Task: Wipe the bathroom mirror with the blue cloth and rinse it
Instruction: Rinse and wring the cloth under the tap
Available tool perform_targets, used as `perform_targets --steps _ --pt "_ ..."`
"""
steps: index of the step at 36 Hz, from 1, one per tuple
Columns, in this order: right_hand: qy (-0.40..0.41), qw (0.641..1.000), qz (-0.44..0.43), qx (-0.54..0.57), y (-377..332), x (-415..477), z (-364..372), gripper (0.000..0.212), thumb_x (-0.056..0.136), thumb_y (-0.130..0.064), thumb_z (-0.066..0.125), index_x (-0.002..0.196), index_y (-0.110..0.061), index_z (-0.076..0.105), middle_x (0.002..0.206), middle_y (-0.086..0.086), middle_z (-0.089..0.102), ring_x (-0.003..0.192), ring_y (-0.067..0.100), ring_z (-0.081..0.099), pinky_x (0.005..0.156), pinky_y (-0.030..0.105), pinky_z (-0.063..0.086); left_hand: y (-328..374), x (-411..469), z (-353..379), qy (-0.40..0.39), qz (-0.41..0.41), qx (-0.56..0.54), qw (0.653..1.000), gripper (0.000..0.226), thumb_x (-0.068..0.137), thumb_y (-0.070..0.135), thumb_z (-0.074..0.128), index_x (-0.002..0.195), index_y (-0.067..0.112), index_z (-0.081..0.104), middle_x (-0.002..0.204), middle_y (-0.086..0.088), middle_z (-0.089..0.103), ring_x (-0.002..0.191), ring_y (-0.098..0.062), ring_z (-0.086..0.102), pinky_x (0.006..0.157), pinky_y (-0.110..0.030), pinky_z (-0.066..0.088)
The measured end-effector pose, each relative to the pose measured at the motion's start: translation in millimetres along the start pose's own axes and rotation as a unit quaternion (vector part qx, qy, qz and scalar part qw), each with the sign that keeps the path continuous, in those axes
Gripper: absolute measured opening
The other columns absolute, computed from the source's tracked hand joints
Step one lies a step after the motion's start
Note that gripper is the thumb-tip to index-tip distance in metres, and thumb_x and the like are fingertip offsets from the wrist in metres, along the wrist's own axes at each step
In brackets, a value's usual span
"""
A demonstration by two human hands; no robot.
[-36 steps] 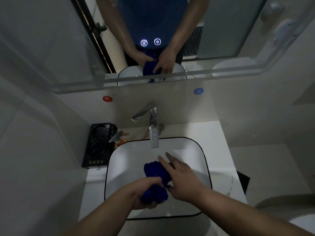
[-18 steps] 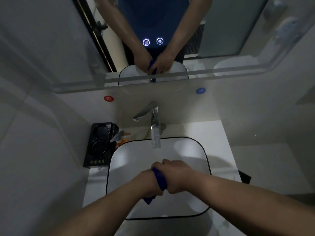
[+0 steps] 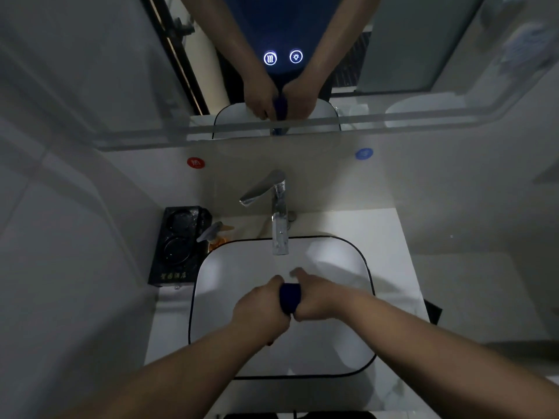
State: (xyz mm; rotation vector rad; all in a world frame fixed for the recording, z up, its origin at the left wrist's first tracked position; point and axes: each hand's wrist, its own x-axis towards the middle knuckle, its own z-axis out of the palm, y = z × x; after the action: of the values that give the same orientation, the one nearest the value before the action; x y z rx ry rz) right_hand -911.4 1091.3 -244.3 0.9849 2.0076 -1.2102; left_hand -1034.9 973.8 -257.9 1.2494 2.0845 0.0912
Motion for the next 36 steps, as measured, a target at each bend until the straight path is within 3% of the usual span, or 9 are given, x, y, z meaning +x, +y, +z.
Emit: perform_targets --steps 2,4,9,13,17,24,28,31,36 --pt "0.137 0.984 -0.065 -0.096 3 -10 9 0.109 0.075 -0.035 0.069 0.169 -0.028 0.015 0.142 0.01 0.053 0.127 0.031 0.057 0.105 0.042 0.051 1 1 -7 -0.054 -0.046 -0.097 0.993 0.028 0.084 0.022 0.071 0.107 0.023 0.055 0.094 0.004 0.069 0.081 -0.012 0.064 0.069 -0.031 0.057" --pt "0.264 0.933 -0.14 -0.201 5 -19 22 0.112 0.071 -0.038 0.07 0.17 -0.026 0.019 0.156 0.01 0.045 0.147 0.036 0.043 0.122 0.047 0.039 3 0 -19 -0.113 -0.122 -0.223 0.96 0.033 0.081 0.017 0.078 0.108 0.02 0.059 0.1 -0.004 0.072 0.09 -0.019 0.069 0.077 -0.034 0.058" --pt "0.286 0.896 -0.162 -0.298 9 -29 41 0.119 0.079 -0.046 0.076 0.171 -0.031 0.001 0.178 0.012 0.006 0.166 0.044 0.0 0.133 0.062 0.005 10 -14 -45 -0.242 -0.257 -0.43 0.831 0.054 0.076 0.028 0.084 0.125 0.016 0.064 0.109 -0.009 0.077 0.09 -0.024 0.072 0.064 -0.029 0.056" --pt "0.331 0.875 -0.213 -0.282 20 -16 35 0.099 0.07 -0.048 0.084 0.156 -0.026 0.041 0.148 0.014 0.053 0.143 0.044 0.049 0.123 0.059 0.04 13 -21 -45 -0.343 -0.275 -0.474 0.762 0.075 0.064 0.027 0.089 0.131 0.004 0.062 0.097 -0.011 0.072 0.071 -0.023 0.067 0.049 -0.025 0.045" --pt "0.317 0.869 -0.287 -0.25 24 -13 30 0.077 0.068 -0.033 0.085 0.137 -0.022 0.051 0.116 0.009 0.061 0.102 0.032 0.061 0.091 0.044 0.059 11 -26 -45 -0.347 -0.222 -0.413 0.813 0.049 0.073 0.032 0.084 0.112 0.011 0.065 0.097 -0.009 0.069 0.071 -0.021 0.064 0.053 -0.025 0.044" --pt "0.15 0.904 -0.219 -0.336 9 -21 22 0.069 0.083 -0.039 0.079 0.141 -0.021 0.045 0.119 0.007 0.064 0.101 0.031 0.068 0.088 0.042 0.058 16 -24 -31 -0.301 -0.131 -0.196 0.924 0.044 0.076 0.042 0.084 0.11 0.022 0.067 0.101 -0.007 0.069 0.088 -0.026 0.066 0.073 -0.037 0.06" --pt "0.113 0.915 -0.188 -0.339 1 -20 12 0.055 0.086 -0.03 0.076 0.133 -0.018 0.051 0.113 0.007 0.069 0.099 0.031 0.071 0.077 0.035 0.05 32 -19 -17 -0.198 -0.036 -0.049 0.978 0.011 0.09 0.025 0.073 0.09 0.021 0.063 0.086 0.001 0.058 0.102 -0.029 0.069 0.078 -0.032 0.052" --pt "0.091 0.917 -0.187 -0.339 0 -20 1 0.054 0.086 -0.029 0.077 0.132 -0.019 0.051 0.114 0.006 0.068 0.099 0.031 0.071 0.075 0.034 0.045 35 -18 -7 -0.15 -0.019 -0.043 0.988 0.018 0.085 0.029 0.077 0.085 0.025 0.059 0.095 0.0 0.061 0.099 -0.023 0.069 0.082 -0.031 0.058" --pt "0.092 0.917 -0.207 -0.329 6 -22 -4 0.051 0.087 -0.031 0.075 0.131 -0.023 0.049 0.114 0.002 0.066 0.098 0.026 0.07 0.075 0.035 0.051 26 -19 -7 -0.169 -0.01 -0.094 0.981 0.083 0.057 0.06 0.091 0.127 0.025 0.063 0.123 0.003 0.058 0.103 -0.013 0.065 0.088 -0.028 0.06"
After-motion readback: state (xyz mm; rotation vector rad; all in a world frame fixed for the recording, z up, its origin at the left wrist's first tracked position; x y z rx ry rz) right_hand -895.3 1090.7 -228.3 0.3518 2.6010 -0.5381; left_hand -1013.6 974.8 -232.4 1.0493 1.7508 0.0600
